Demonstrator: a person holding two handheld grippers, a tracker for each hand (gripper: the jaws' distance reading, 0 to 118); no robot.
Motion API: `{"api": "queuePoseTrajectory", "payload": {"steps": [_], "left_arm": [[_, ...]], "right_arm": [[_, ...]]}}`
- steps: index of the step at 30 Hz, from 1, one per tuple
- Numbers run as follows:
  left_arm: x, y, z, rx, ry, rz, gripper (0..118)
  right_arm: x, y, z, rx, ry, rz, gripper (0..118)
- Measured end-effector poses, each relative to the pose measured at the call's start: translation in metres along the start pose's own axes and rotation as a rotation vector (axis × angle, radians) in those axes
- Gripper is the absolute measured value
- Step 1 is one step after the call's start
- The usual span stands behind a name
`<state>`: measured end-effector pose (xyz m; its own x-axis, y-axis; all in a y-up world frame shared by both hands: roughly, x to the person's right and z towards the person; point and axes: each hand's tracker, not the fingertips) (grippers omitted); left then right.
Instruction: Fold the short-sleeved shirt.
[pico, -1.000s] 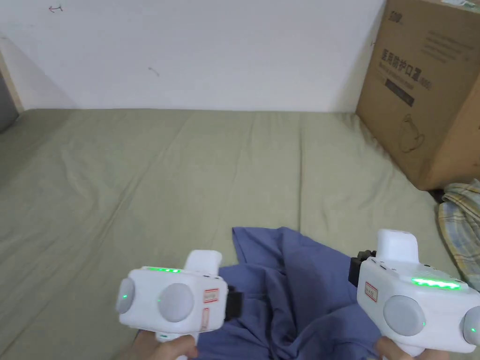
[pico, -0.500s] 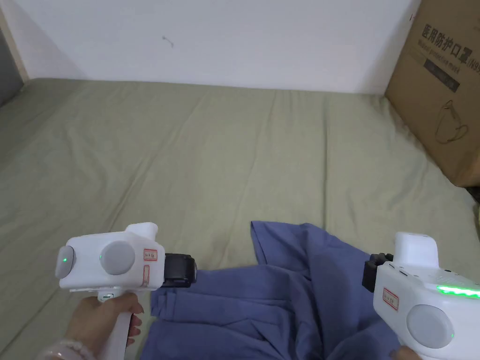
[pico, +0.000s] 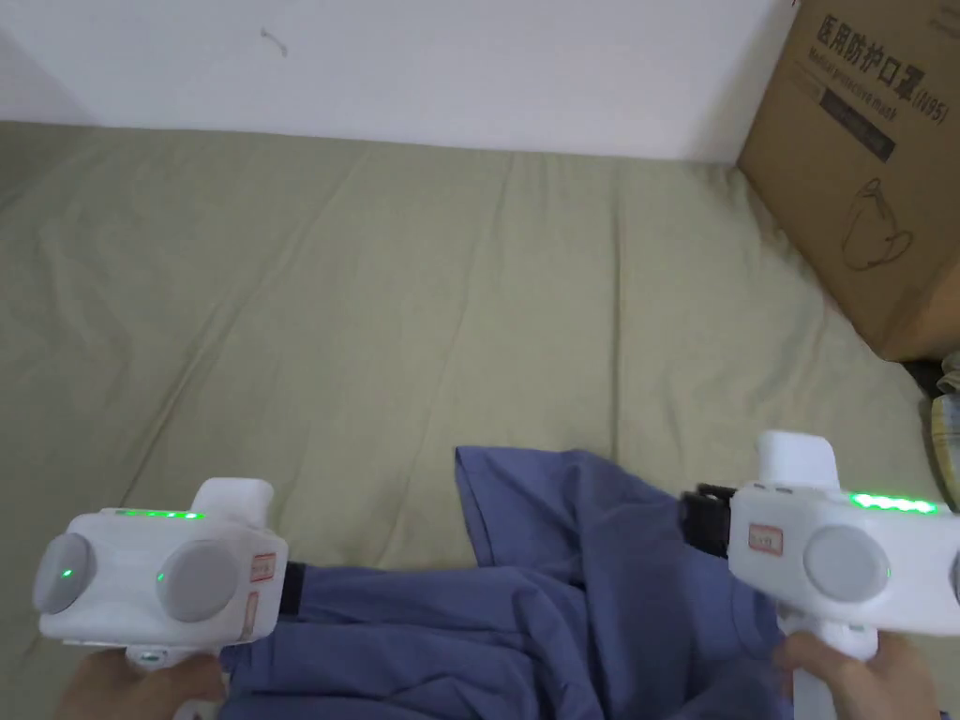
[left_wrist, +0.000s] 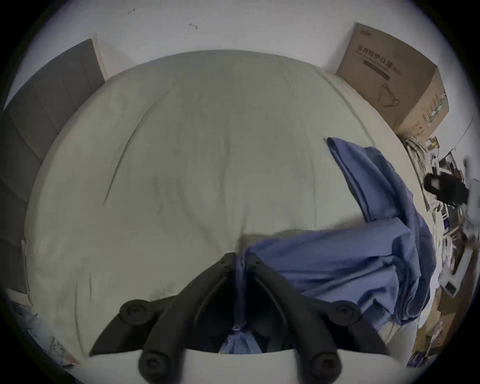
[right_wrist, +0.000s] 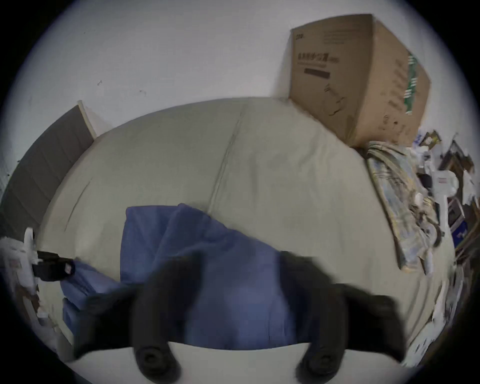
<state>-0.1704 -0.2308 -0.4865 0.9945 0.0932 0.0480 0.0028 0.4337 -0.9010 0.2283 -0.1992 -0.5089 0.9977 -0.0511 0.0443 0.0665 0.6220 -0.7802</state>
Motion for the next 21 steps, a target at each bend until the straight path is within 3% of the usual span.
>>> {"api": "queuePoseTrajectory", "payload": {"steps": [1,3,7,8,10,11,12,14,15,16,17,20,21], "left_arm": [[-0.001,0.0,0.003,0.002,-0.017,0.013,5],[-0.005,0.001,0.009,0.019,-0.063,0.041,5],[-0.007,0.001,0.01,0.023,-0.067,0.037,5],[-0.007,0.001,0.01,0.02,-0.065,0.037,5],[-0.009,0.0,0.007,0.009,-0.068,0.045,5],[-0.012,0.0,0.004,0.006,-0.071,0.053,5],[-0.013,0.0,0.003,0.004,-0.078,0.057,5],[-0.015,0.002,0.002,0.0,-0.081,0.062,5],[-0.015,0.002,0.002,0.0,-0.079,0.065,5],[-0.015,0.003,0.003,-0.002,-0.077,0.072,4],[-0.014,0.003,0.007,0.003,-0.079,0.074,5],[-0.011,0.005,0.021,0.026,-0.073,0.052,4],[-0.011,0.006,0.027,0.033,-0.076,0.052,4]], "right_arm": [[0.003,0.012,-0.012,-0.028,0.02,0.017,91],[0.005,0.036,-0.039,-0.061,0.065,0.046,92],[-0.007,0.061,-0.102,-0.208,0.034,0.137,90],[-0.009,0.06,-0.12,-0.279,0.03,0.136,85],[-0.016,0.049,-0.138,-0.381,0.011,0.105,85],[-0.02,0.047,-0.127,-0.266,-0.011,0.154,81],[-0.022,0.048,-0.122,-0.272,-0.008,0.176,71],[-0.021,0.045,-0.113,-0.268,0.017,0.172,37],[-0.022,0.047,-0.111,-0.27,0.018,0.168,37],[-0.026,0.048,-0.11,-0.275,0.009,0.173,27],[-0.029,0.048,-0.109,-0.277,-0.066,0.228,6],[-0.028,0.053,-0.092,-0.277,-0.037,0.211,2],[-0.025,0.056,-0.081,-0.254,-0.031,0.159,2]]}}
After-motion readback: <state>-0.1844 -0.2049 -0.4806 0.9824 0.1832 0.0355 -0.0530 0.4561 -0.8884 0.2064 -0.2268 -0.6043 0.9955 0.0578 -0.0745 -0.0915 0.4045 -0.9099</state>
